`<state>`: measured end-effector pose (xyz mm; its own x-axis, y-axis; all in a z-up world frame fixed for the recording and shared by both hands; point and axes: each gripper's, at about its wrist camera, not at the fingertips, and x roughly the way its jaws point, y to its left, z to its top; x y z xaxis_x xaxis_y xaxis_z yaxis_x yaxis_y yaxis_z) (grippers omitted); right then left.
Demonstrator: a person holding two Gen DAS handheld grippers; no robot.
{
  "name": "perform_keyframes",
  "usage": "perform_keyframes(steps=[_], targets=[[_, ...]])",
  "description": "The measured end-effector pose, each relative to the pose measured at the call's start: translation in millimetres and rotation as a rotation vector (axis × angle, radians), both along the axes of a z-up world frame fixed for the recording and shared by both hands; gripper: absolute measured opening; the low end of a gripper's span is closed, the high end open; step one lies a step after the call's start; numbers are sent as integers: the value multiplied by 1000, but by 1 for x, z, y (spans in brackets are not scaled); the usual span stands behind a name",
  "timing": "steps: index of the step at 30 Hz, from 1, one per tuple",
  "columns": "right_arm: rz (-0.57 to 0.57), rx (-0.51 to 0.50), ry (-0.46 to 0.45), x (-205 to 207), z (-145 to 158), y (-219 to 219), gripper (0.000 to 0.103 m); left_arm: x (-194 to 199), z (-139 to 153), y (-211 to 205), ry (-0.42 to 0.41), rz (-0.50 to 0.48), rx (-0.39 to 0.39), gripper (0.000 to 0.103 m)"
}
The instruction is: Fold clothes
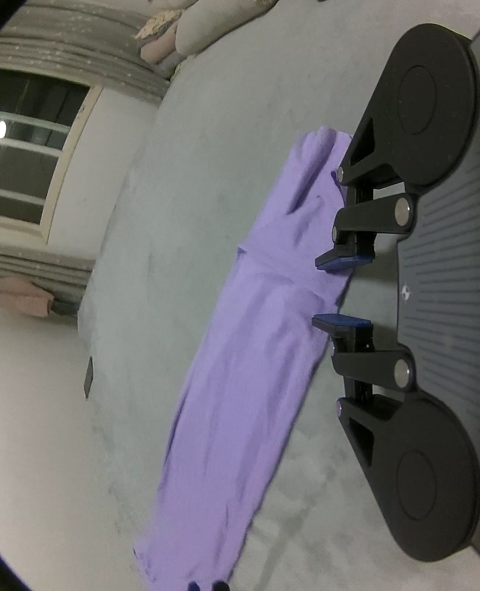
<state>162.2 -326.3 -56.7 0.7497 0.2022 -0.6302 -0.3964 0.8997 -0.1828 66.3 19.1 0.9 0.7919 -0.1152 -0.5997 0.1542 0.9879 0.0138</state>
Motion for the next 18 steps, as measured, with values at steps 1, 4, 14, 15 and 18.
perform_keyframes(steps=[1, 4, 14, 15, 18], targets=[[-19, 0, -5, 1, 2, -1, 10, 0, 0, 0, 0, 0, 0, 85], [-48, 18, -21, 0, 5, -9, 1, 0, 0, 0, 0, -1, 0, 85], [-403, 66, -284, 28, 36, -19, 1, 0, -1, -1, 0, -1, 0, 86], [-436, 81, -273, 34, 32, -23, 1, 0, -1, -1, -1, 0, 0, 86], [-544, 93, -223, 52, 16, -35, 1, 0, -1, 0, -1, -1, -1, 86]])
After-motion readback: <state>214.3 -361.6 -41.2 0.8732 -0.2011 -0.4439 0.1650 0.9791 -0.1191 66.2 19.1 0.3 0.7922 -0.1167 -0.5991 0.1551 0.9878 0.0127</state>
